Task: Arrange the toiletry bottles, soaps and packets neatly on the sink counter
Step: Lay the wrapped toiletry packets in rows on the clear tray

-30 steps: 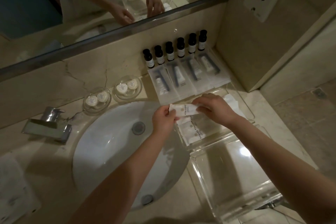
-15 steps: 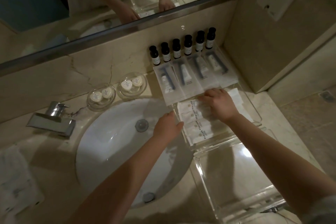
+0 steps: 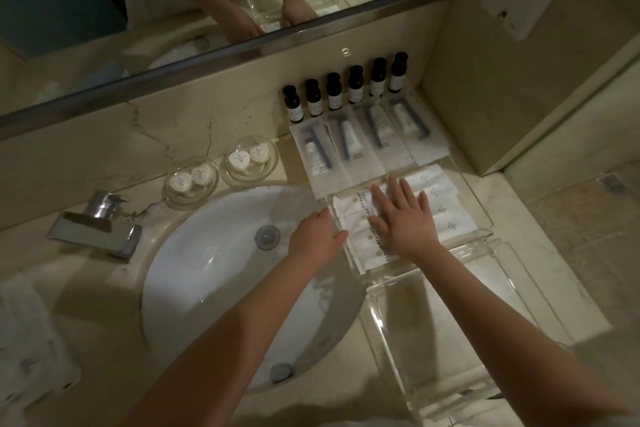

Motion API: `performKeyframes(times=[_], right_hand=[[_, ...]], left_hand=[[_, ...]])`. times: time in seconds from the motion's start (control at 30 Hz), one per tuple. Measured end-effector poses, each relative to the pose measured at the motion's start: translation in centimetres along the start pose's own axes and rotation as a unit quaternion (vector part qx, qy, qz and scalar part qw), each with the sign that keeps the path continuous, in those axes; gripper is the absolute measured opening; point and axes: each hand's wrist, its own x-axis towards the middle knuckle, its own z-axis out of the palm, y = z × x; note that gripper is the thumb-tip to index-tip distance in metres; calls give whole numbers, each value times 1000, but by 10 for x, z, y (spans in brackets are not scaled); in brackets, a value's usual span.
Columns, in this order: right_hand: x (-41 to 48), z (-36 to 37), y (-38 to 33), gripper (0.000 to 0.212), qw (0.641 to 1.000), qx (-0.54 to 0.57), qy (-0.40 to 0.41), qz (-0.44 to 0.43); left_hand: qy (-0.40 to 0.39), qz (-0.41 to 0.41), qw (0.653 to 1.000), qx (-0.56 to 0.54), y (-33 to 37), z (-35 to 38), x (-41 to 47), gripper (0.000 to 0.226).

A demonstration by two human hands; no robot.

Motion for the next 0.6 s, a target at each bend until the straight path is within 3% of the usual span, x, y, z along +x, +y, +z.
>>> performKeyframes(times=[0.3,0.5,0.6], right_hand=[[-8,-16,-8,67,1000,-16,-25,8],[-34,-36,-46,47,993,25,109,-31],[-42,-45,-81,44,990,26,123,-66]], left_hand=[[-12,13,999,34,-1,-8,-4,48],[14,20,990,142,-28,-38,-28,45],[58,33,984,168,-55,-57,-51,41]])
